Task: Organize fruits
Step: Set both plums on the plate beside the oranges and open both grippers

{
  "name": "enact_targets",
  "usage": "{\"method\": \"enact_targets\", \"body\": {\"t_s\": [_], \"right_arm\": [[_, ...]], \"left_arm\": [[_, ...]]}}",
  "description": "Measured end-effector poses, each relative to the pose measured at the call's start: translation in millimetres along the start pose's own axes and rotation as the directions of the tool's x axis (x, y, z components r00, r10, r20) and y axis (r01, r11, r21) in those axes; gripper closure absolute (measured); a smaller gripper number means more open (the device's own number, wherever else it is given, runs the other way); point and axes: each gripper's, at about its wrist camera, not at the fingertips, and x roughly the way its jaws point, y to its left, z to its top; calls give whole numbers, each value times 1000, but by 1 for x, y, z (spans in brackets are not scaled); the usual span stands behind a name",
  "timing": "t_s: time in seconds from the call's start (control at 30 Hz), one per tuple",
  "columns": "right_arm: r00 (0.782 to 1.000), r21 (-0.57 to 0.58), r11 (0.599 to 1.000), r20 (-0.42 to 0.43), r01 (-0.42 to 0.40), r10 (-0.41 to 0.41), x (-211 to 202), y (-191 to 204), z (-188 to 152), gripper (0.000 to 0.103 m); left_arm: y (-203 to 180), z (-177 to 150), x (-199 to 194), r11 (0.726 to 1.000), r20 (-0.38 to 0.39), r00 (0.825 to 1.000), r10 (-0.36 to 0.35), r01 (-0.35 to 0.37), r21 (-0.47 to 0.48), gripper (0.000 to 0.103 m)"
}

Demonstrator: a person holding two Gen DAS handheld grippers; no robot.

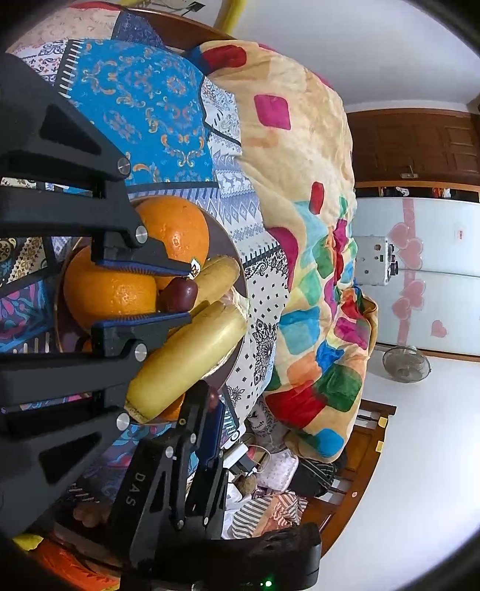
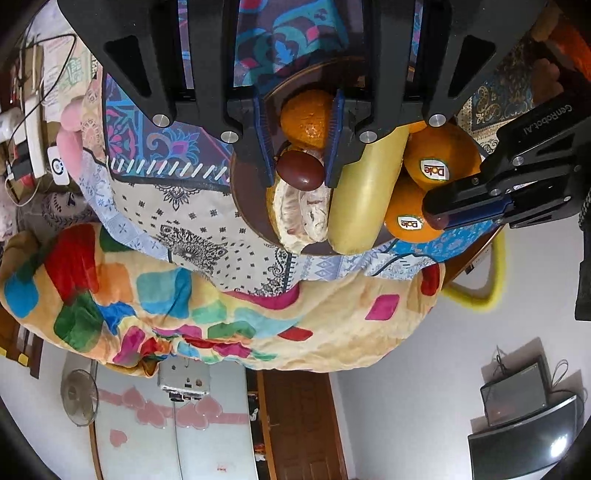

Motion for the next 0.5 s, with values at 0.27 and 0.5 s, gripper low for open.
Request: {"method": "enact_targets", "body": {"t_s": [0.27,0.5], "right_arm": [[1000,10,1000,27,10,-10,-7,-2,1,63],[995,-24,999,89,40,-37,-31,7,6,63]], "left_arm": [[-2,0,-1,1000,3,1000,12,-12,8,75],[-3,2,-25,999,59,998,37,-37,7,75]]}}
